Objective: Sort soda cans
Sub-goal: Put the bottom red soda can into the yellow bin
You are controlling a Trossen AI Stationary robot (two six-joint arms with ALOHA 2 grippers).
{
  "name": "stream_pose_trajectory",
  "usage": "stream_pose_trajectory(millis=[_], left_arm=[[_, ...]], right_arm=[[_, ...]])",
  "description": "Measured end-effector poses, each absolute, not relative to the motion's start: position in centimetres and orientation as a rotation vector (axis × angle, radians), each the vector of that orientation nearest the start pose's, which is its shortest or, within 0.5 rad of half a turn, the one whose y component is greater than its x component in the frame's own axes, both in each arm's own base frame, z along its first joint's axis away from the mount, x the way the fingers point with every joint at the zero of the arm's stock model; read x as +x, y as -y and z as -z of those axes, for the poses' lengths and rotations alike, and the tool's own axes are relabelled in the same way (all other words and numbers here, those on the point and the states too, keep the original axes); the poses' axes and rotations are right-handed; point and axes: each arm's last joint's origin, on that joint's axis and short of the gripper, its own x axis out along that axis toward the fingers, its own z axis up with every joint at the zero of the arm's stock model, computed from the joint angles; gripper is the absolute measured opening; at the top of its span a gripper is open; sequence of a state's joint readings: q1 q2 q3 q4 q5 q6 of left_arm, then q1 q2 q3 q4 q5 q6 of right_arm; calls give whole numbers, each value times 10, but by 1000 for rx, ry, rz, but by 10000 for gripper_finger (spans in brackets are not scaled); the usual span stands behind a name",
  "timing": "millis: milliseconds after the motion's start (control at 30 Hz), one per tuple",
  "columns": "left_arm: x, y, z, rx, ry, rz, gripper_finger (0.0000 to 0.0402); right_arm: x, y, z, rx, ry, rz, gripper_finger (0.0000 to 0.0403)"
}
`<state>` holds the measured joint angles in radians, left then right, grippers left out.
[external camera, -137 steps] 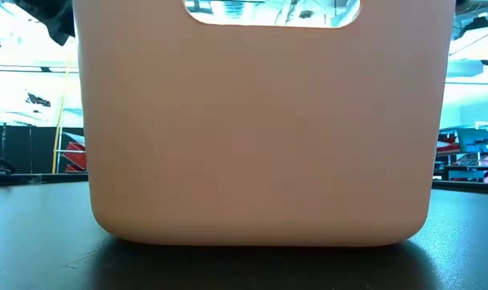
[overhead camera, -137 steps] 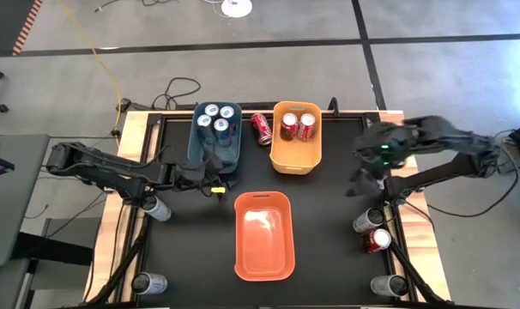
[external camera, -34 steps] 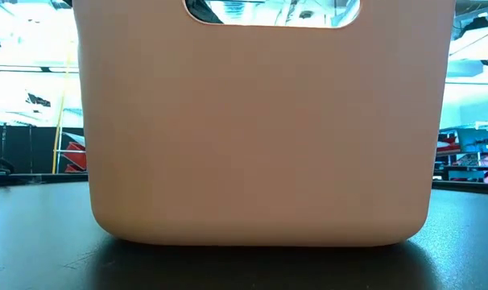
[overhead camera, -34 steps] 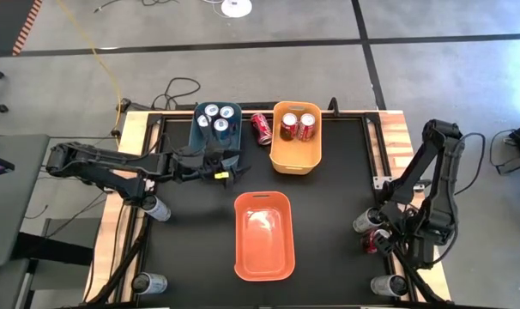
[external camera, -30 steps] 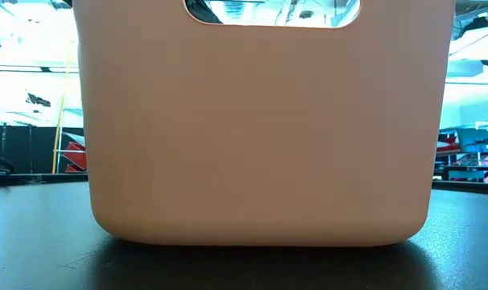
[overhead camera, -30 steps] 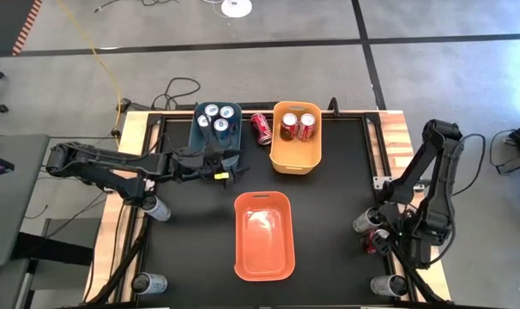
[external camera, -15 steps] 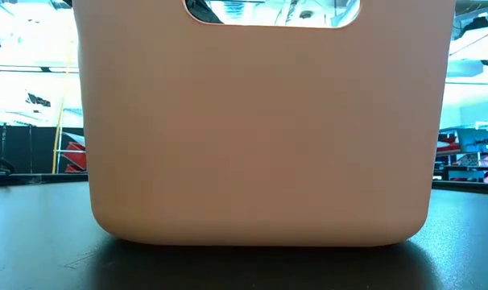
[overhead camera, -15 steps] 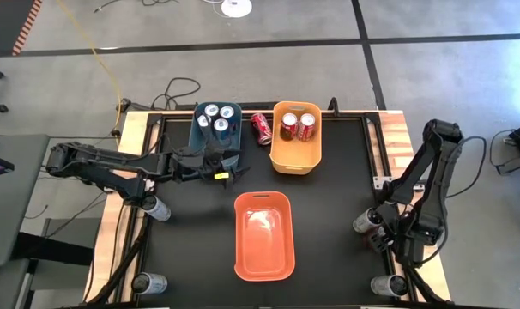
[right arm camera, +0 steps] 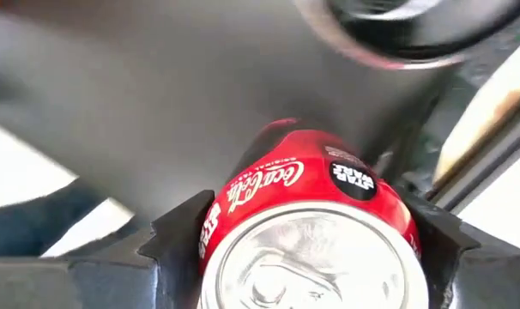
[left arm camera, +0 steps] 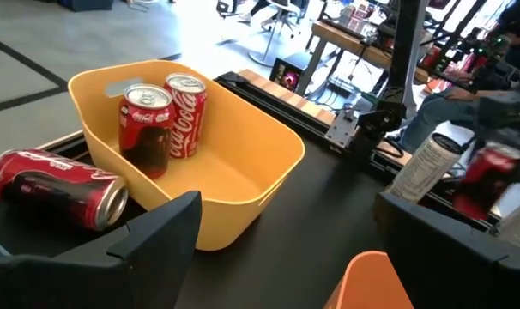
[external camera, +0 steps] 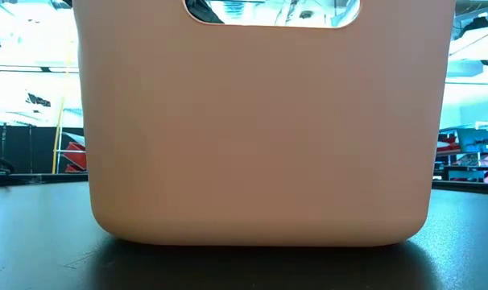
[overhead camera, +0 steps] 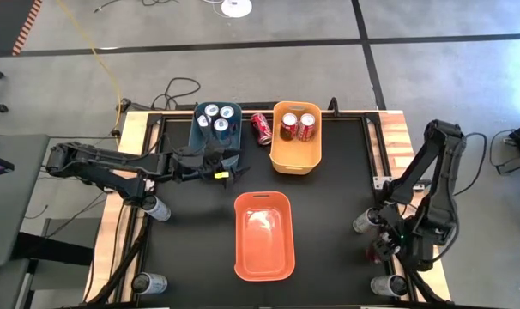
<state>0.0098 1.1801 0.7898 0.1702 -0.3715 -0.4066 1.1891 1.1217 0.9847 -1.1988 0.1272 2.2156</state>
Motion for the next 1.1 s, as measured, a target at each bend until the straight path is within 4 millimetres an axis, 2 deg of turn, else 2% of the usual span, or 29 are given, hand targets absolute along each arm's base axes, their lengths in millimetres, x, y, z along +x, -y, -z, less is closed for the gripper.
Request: stream_pose_trajectory(millis=[133, 267, 533, 767, 967, 1100], left_arm=[[261, -16, -289, -372, -140, -397, 336], [262, -19, -289, -403, -142, -369, 330], [260, -18, -291, -429, -147, -341, 327], [239, -18, -298, -405, -207, -331, 327], [221, -27, -303, -375, -240, -374, 327], [218, -34, -302, -376, -273, -368, 327]], right_arm=[[87, -168, -302, 1004, -1288, 467, 296], [115, -166, -322, 993, -1222, 417, 296], [188, -138, -344, 867, -1085, 392, 296], [239, -84, -363, 772, -980, 436, 296], [269, -18, -365, 706, -936, 561, 296], [279, 26, -363, 642, -937, 628, 296]])
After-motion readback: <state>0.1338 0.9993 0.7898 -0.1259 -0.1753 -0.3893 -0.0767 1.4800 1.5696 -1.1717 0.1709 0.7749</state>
